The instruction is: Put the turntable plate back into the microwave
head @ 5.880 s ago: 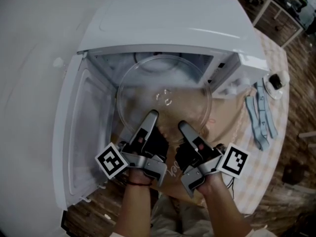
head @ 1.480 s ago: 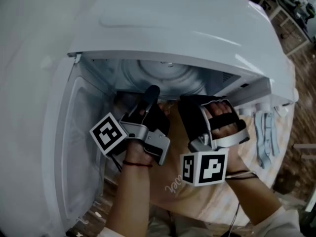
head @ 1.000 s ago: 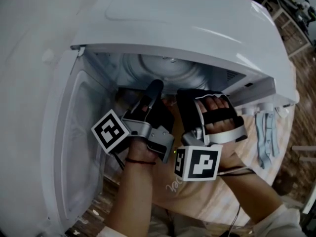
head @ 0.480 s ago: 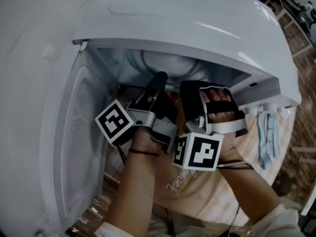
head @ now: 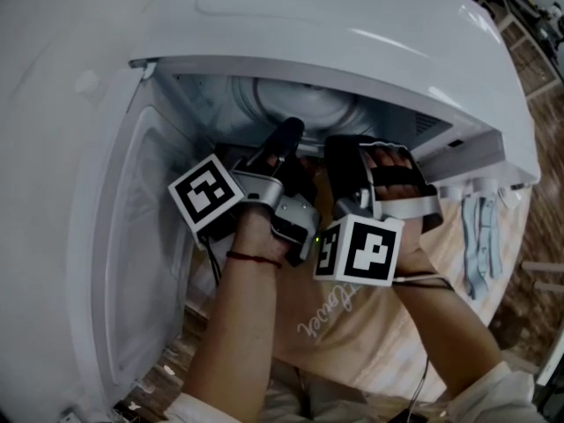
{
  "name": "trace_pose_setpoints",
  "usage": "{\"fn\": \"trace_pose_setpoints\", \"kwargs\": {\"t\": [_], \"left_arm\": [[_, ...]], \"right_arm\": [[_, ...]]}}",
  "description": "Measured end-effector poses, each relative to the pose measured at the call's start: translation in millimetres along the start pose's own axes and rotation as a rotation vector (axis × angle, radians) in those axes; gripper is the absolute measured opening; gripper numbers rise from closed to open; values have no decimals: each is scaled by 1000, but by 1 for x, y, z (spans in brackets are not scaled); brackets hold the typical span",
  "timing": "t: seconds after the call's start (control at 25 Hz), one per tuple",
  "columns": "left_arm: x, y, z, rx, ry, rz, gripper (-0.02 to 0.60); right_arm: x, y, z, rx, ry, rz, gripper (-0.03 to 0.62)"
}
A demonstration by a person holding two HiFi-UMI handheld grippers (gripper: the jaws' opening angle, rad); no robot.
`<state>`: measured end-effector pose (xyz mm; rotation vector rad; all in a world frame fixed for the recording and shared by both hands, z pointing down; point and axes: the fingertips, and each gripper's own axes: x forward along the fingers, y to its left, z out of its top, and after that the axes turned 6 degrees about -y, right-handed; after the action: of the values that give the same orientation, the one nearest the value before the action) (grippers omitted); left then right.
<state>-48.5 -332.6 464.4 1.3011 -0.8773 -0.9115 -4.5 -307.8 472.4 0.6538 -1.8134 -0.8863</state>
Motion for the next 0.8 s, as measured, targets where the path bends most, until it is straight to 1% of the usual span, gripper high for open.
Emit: {"fn": "trace_pose_setpoints", "kwargs": {"t": [0.12,0.24,0.44,0.52,0.68,0.8], "left_arm": [[-4,0,0,4,10,6,98],[-14,0,-3,56,31,23,106],[-30,-6,-11,145,72,19,107],[-34,-3,-14,154,88,30,107],[-39,3,-12,168,91,55,107],[-40,2,-12,181,96,52,107]], "right_arm": [[2,2,0,-2,2,14,51],[4,2,0,5,0,17,51],[5,2,5,6,-4,22,51],[5,2,5,11,1,23,51],[7,3,3,28,19,19,51],[11,3,-3,53,35,27,51]]}}
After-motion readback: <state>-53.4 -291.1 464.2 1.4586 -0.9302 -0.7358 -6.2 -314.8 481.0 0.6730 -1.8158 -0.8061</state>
